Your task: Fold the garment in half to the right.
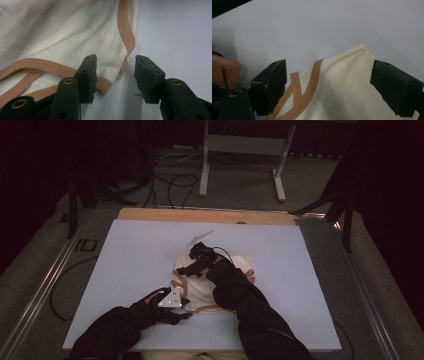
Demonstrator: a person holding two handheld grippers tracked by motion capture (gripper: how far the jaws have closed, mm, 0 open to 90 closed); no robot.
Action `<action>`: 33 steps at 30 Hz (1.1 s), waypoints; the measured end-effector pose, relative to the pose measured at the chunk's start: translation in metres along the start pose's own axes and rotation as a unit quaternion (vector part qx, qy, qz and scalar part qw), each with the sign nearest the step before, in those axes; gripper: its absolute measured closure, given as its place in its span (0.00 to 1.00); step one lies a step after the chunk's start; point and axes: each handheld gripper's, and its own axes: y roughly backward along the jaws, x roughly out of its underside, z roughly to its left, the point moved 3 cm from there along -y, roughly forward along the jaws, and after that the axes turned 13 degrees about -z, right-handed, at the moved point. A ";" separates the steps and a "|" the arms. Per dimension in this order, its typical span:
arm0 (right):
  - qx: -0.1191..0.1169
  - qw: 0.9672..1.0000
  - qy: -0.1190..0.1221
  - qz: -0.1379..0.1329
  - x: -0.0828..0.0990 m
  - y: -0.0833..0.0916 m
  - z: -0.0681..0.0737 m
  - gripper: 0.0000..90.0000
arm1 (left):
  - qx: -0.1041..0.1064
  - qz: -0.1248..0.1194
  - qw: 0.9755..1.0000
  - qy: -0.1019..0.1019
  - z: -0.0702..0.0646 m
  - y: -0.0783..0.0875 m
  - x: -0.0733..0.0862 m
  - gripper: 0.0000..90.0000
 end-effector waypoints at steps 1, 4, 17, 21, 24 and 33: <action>0.000 1.000 0.002 0.001 0.000 -0.001 -0.001 0.15 | 0.000 0.002 1.000 -0.002 0.001 -0.001 0.000 0.62; 0.001 1.000 0.003 0.003 -0.001 -0.003 -0.002 0.15 | 0.004 0.001 1.000 -0.002 0.003 -0.003 -0.001 0.64; 0.006 1.000 -0.002 0.013 -0.002 -0.013 -0.005 0.15 | 0.015 -0.001 1.000 -0.002 0.005 -0.006 -0.002 0.90; 0.010 1.000 -0.006 0.014 -0.004 -0.015 -0.007 0.16 | 0.016 0.003 1.000 -0.007 0.005 -0.007 -0.002 0.94; 0.021 1.000 -0.009 0.016 -0.006 -0.018 -0.010 0.16 | 0.018 0.005 1.000 -0.007 0.006 -0.007 -0.003 0.96; 0.039 0.999 -0.003 0.010 -0.018 -0.028 -0.013 0.35 | 0.018 0.000 1.000 -0.002 0.006 -0.007 -0.002 0.98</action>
